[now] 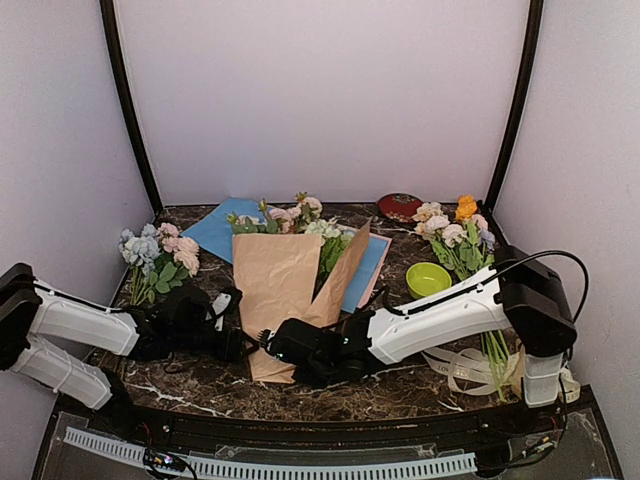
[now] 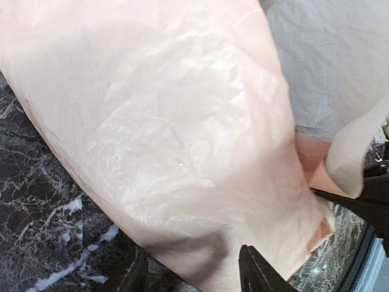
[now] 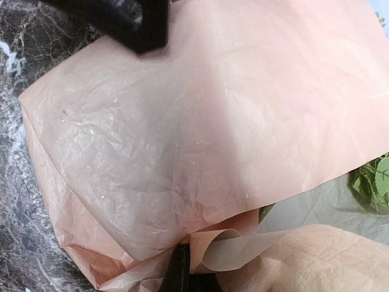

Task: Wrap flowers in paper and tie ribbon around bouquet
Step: Fold the two-thirds-folded wrapping paper at the center of the board.

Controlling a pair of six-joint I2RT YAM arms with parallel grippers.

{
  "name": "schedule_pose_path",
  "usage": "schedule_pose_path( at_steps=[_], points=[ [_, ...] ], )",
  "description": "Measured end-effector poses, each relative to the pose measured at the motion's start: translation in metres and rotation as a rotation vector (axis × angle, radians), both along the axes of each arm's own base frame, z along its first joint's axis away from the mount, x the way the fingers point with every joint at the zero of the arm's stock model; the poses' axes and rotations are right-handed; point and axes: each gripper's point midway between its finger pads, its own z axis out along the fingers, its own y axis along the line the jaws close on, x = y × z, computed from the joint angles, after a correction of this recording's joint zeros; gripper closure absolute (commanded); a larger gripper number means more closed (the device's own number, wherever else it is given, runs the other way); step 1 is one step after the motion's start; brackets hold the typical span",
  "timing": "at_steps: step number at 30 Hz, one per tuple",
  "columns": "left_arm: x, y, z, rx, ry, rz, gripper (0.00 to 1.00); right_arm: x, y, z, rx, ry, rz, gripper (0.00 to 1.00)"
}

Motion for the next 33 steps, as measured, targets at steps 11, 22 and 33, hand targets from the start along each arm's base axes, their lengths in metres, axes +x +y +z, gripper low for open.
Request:
schedule_pose_path(
  at_steps=[11, 22, 33],
  points=[
    [0.016, -0.024, -0.016, -0.018, 0.016, -0.036, 0.57, -0.012, 0.031, 0.031, -0.059, -0.141, 0.176, 1.00],
    [0.013, -0.030, -0.016, -0.040, 0.022, -0.074, 0.58, -0.017, 0.048, 0.030, -0.092, -0.173, 0.323, 1.00],
    [0.017, -0.042, -0.017, -0.048, 0.020, -0.121, 0.57, -0.017, 0.050, 0.037, -0.097, -0.210, 0.330, 1.00]
  ],
)
